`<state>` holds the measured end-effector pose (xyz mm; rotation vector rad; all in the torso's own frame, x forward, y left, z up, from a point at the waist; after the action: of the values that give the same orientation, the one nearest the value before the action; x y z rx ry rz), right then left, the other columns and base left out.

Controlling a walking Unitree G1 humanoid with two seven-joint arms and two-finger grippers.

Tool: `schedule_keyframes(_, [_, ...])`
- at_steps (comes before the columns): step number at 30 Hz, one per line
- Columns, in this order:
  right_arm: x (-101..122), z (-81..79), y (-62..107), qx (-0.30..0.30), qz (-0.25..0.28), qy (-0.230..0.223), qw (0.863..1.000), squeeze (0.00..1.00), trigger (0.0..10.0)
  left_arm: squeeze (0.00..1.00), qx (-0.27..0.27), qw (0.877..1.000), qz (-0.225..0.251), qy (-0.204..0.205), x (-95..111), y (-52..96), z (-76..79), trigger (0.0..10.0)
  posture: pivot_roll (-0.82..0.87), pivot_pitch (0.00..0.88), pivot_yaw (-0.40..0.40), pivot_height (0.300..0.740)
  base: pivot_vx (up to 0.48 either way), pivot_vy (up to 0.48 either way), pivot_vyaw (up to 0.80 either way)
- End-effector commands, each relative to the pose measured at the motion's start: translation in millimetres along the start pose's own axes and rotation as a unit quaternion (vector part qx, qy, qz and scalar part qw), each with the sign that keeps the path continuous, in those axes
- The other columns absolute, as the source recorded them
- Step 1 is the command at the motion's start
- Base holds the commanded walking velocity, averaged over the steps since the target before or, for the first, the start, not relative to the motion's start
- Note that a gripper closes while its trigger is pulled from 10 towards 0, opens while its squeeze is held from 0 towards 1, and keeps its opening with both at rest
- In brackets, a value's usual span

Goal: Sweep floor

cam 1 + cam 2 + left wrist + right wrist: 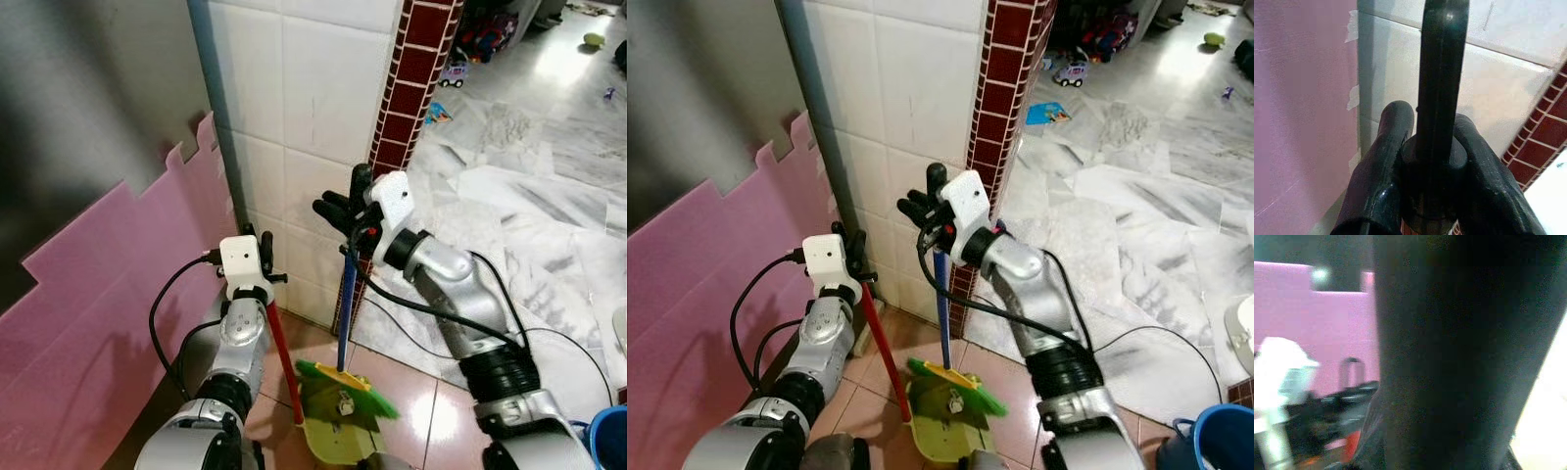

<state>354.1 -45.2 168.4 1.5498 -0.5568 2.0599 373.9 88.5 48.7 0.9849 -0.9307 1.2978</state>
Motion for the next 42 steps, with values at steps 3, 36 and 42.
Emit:
schedule_keyframes(3, [35.3,-0.4,5.2,0.051,0.048,0.056,0.996,0.0,10.0,0.0,-0.028,1.0,-0.003,-0.014,3.9,-5.3,10.8,10.0,-0.03,0.0,0.016,0.74,0.0,0.0,0.0])
schedule_keyframes(36, [-45.8,-4.0,2.6,-0.066,0.001,0.087,0.994,0.0,10.0,0.0,0.038,0.993,-0.07,-0.087,-7.1,6.3,-41.5,10.0,0.0,0.0,0.006,0.74,0.0,0.0,0.0])
schedule_keyframes(42, [-43.3,-15.3,3.3,-0.014,0.01,0.029,0.999,0.0,10.0,0.0,-0.034,0.991,-0.117,-0.056,-23.7,5.5,-7.8,10.0,0.0,0.0,0.012,0.74,0.0,0.0,0.0])
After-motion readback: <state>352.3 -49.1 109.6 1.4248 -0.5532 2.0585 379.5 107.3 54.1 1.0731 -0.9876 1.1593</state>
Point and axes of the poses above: a point about 5 cm out from each wrist's last joint towards the gripper, its own y axis pointing back from the gripper into the wrist, its own x axis along the axis of the wrist's last joint, z = x × y, the point moved 6 cm from there along -y, pointing out of the wrist towards the gripper, and after that the axes turned 11 degrees about y, right-handed, at the moved point
